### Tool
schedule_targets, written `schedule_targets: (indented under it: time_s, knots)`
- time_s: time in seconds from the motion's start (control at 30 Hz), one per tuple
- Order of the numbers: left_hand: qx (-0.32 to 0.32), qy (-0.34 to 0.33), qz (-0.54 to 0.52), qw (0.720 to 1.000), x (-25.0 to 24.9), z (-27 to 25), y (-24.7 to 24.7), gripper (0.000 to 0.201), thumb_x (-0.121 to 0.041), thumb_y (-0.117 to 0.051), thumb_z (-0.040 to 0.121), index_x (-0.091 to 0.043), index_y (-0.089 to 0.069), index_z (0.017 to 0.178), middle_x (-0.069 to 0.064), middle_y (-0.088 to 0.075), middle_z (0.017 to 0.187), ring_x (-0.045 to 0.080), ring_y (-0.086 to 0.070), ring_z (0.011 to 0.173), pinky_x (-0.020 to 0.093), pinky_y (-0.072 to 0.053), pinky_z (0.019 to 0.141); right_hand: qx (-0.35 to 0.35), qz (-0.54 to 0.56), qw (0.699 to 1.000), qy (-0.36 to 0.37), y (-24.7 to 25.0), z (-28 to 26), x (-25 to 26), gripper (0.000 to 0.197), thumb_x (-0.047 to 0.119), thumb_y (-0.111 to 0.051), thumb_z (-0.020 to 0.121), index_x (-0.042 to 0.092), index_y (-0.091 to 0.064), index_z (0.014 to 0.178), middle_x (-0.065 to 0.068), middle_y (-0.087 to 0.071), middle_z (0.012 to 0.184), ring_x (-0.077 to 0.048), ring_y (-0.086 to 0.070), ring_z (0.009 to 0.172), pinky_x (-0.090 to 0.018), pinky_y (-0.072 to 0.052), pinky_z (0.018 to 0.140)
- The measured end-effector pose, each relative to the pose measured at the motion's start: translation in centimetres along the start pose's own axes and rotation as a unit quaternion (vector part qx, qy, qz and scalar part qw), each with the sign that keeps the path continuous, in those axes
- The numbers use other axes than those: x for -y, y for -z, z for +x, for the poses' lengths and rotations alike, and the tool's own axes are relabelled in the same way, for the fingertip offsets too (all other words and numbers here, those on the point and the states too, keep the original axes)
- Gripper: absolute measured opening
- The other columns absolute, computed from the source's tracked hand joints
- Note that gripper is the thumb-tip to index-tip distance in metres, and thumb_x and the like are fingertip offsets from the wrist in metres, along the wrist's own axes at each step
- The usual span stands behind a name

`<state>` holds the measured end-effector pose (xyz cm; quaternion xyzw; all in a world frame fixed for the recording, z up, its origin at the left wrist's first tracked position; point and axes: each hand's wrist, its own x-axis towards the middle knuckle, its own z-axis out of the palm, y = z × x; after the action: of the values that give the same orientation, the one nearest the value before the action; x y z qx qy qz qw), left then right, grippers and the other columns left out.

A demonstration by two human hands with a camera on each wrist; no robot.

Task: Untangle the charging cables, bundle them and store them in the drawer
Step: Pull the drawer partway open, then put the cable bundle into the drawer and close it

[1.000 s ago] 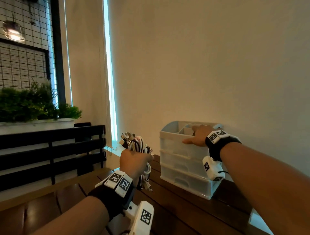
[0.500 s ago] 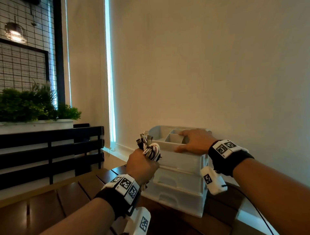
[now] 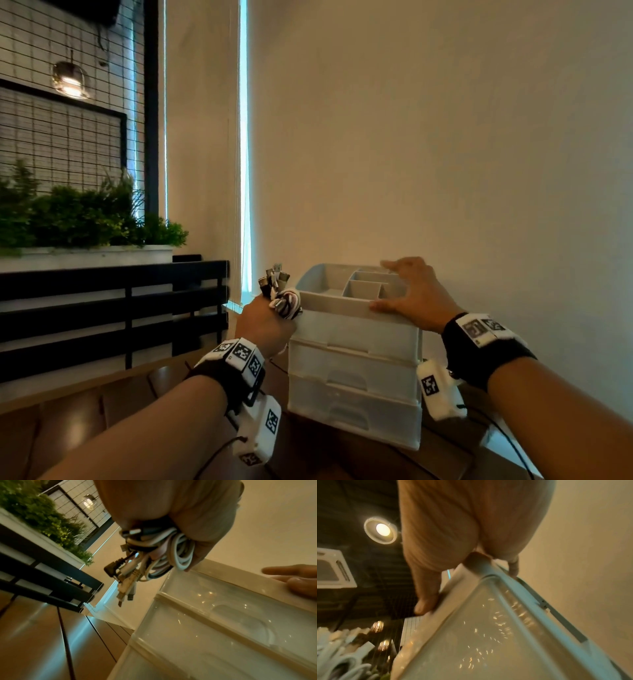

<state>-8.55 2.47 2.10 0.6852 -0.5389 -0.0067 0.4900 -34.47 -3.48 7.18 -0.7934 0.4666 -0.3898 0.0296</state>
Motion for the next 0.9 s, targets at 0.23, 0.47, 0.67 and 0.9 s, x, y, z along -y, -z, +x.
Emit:
schedule_targets:
  time_s: [0.23,0.47,0.67,0.9]
  knots:
    - [0.028,0.007,-0.110,0.994,0.7,1.9,-2.7,0.029,-0.025,-0.071,0.048,-0.016,-0.068,0.075,0.004,-0.070,0.073,0.023,-0.068,0.074,0.040,-0.058,0.071,-0.009,0.220,0.939,-0.265,-2.1,-2.2,-0.9,0.100,0.083,-0.063,0.044,0.008,-0.059,0.111,-0.010,-0.065,0.104,-0.029,-0.064,0.094,-0.047,-0.056,0.082]
    - [0.032,0.017,-0.167,0.985,0.5,2.1,-2.7,0.021,-0.008,-0.075,0.055,-0.007,-0.067,0.074,0.014,-0.070,0.077,0.030,-0.068,0.078,0.039,-0.055,0.070,0.012,0.112,0.964,-0.241,-0.6,-2.1,-0.2,0.059,0.067,-0.060,0.078,0.010,-0.063,0.092,-0.009,-0.067,0.084,-0.026,-0.068,0.068,-0.039,-0.060,0.063]
    - [0.034,0.027,-0.150,0.988,0.7,2.8,-2.8,0.031,-0.021,-0.072,0.045,-0.009,-0.066,0.073,0.010,-0.069,0.072,0.028,-0.067,0.071,0.033,-0.054,0.063,-0.001,0.064,0.969,-0.237,-1.0,-1.8,0.3,0.062,0.067,-0.058,0.079,0.008,-0.061,0.096,-0.010,-0.066,0.086,-0.027,-0.066,0.072,-0.041,-0.059,0.071]
    - [0.026,0.009,-0.113,0.993,1.3,2.8,-2.1,0.019,-0.007,-0.076,0.060,-0.008,-0.068,0.077,0.011,-0.068,0.075,0.027,-0.065,0.073,0.033,-0.053,0.066,0.001,0.009,0.977,-0.212,-1.3,-1.9,0.3,0.064,0.074,-0.048,0.080,0.012,-0.064,0.092,-0.008,-0.067,0.082,-0.026,-0.067,0.069,-0.042,-0.059,0.071]
